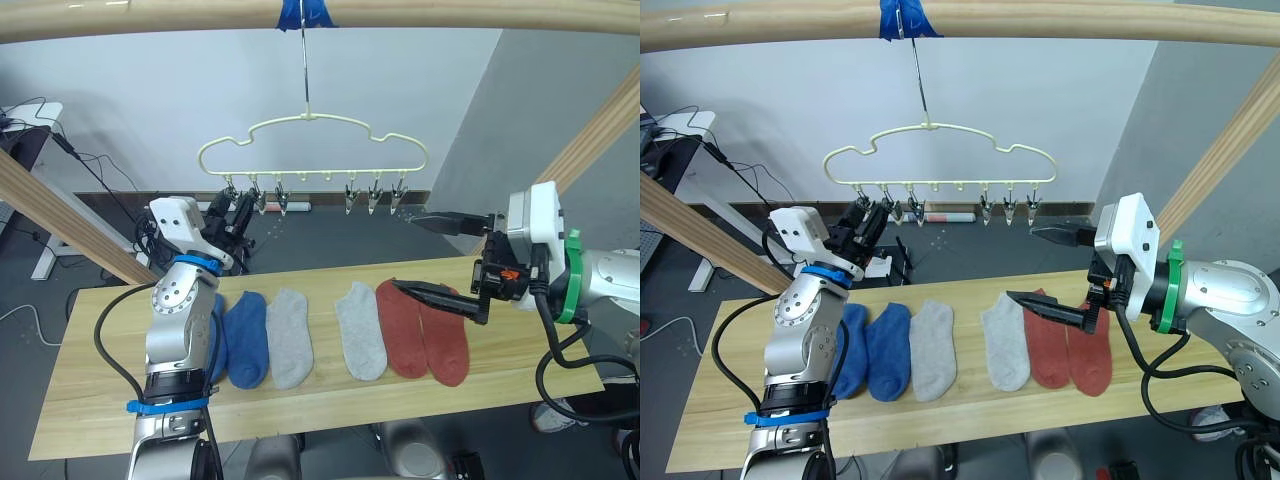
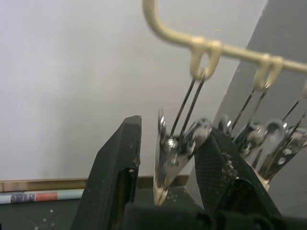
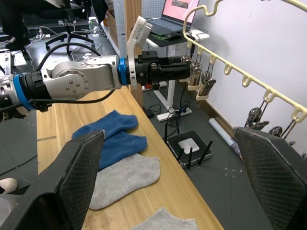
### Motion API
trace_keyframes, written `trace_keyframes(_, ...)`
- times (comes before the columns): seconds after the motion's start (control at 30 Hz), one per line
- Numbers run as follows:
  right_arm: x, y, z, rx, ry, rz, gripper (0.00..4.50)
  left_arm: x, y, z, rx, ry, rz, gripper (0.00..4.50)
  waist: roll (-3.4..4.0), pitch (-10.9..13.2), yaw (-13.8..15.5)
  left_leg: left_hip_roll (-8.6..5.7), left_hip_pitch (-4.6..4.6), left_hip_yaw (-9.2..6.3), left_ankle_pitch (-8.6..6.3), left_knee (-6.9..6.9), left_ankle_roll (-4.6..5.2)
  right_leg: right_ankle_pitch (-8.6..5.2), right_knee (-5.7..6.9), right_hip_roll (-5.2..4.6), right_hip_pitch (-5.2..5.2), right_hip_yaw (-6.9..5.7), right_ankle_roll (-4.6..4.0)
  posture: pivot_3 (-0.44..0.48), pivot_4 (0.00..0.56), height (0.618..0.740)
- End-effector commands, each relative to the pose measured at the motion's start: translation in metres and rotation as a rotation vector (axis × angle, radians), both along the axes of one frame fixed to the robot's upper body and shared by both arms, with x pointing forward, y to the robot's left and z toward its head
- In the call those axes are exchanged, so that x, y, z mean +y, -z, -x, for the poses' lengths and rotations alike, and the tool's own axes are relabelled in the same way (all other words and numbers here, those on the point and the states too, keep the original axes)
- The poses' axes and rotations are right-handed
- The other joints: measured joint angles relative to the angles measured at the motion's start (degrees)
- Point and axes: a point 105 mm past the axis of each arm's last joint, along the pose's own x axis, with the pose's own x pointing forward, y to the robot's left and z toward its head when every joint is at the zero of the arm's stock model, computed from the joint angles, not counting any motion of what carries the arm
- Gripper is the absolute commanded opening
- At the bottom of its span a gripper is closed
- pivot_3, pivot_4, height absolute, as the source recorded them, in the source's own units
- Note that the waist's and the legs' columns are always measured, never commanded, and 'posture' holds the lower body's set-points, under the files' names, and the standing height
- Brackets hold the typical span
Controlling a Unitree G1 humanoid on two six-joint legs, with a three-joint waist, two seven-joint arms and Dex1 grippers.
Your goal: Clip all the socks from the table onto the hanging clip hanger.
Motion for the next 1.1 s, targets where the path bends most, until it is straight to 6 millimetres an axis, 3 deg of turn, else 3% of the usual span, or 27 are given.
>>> trace_keyframes(0.03,0.004,-0.006,0.005,-0.027,-0.029,-0.007,4.50,0.000,-0.017,0.005,-0.059,-0.001,0.001,1.82,0.00,0.0,0.0,0.00,0.00,0.01,0.00,0.00,0.00,0.00,0.00,0.00,0.00,0.01,-0.01,-0.360,0.290,0.740)
trace_keyframes(0.47,0.004,-0.005,0.004,-0.026,-0.032,-0.007,4.50,0.000,-0.017,0.006,-0.050,-0.004,-0.011,1.82,0.00,0.0,0.0,0.00,0.00,0.01,0.00,0.00,0.00,0.00,-0.01,0.00,0.00,0.01,0.00,-0.356,0.286,0.740)
trace_keyframes(0.63,0.004,-0.005,0.004,-0.025,-0.033,-0.008,4.50,-0.001,-0.018,0.008,-0.060,0.002,-0.019,0.68,0.00,0.0,0.1,0.00,0.00,0.01,0.00,0.00,0.00,0.00,-0.01,0.00,0.00,0.01,0.01,-0.356,0.286,0.740)
trace_keyframes(0.73,0.004,-0.005,0.004,-0.024,-0.034,-0.007,4.50,-0.001,-0.019,0.008,-0.063,0.006,-0.024,0.23,0.00,0.0,0.1,0.00,0.00,0.01,0.00,0.00,0.00,0.00,-0.01,0.00,0.00,0.01,0.00,-0.356,0.286,0.740)
trace_keyframes(1.0,0.004,0.003,0.005,-0.007,-0.028,0.011,4.50,0.001,-0.021,0.012,-0.068,0.009,-0.047,0.22,0.00,0.0,0.1,0.00,0.00,0.00,0.00,-0.01,0.00,0.00,-0.02,0.00,0.00,0.00,0.01,-0.347,0.285,0.740)
trace_keyframes(1.1,-0.003,0.021,-0.002,0.053,0.053,0.033,4.50,-0.001,-0.022,0.013,-0.069,0.020,-0.062,0.22,-0.01,0.0,0.1,0.00,0.00,0.01,0.00,-0.01,0.00,0.00,-0.02,0.00,0.00,0.01,0.01,-0.347,0.285,0.740)
